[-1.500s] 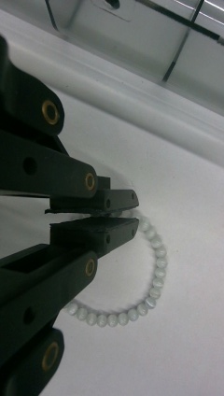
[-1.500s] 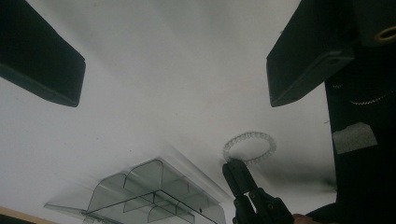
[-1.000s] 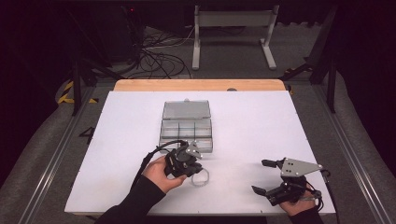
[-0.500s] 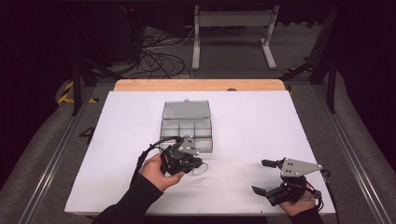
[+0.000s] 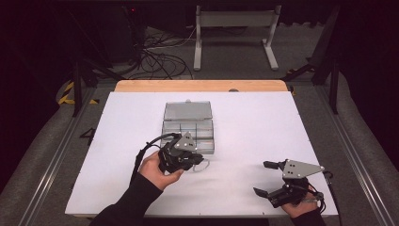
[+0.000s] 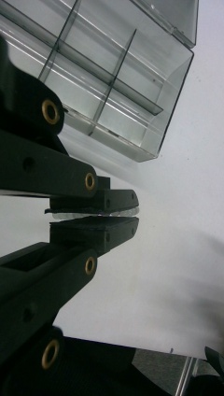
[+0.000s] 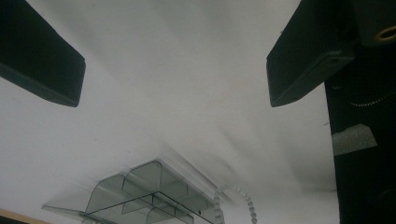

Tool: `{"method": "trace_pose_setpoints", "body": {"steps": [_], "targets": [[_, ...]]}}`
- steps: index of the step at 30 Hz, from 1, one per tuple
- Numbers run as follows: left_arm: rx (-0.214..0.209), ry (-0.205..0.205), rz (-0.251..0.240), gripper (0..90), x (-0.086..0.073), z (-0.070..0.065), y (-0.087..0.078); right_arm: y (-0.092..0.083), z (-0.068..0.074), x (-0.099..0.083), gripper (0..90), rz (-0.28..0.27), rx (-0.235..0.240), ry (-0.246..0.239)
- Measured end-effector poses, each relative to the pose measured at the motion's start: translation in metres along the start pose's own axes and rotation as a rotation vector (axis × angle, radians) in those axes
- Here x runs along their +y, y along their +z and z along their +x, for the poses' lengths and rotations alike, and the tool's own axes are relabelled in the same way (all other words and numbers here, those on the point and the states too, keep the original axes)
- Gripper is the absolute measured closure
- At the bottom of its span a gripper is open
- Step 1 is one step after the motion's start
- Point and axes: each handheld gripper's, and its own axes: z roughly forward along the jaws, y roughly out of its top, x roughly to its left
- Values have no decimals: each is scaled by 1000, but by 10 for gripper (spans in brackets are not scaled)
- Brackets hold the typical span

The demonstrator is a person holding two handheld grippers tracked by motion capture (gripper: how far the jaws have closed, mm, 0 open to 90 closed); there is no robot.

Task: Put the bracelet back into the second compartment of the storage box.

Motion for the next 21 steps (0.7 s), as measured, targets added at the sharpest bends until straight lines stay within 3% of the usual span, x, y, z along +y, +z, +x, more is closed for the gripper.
{"method": "trace_pose_setpoints", "body": {"steps": [10,21], "targets": [[32,13,-16,854,9,4,-11,0,0,0,49,-1,0,2],[76,-9,-13,854,20,16,-23,0,0,0,49,1,0,4]]}}
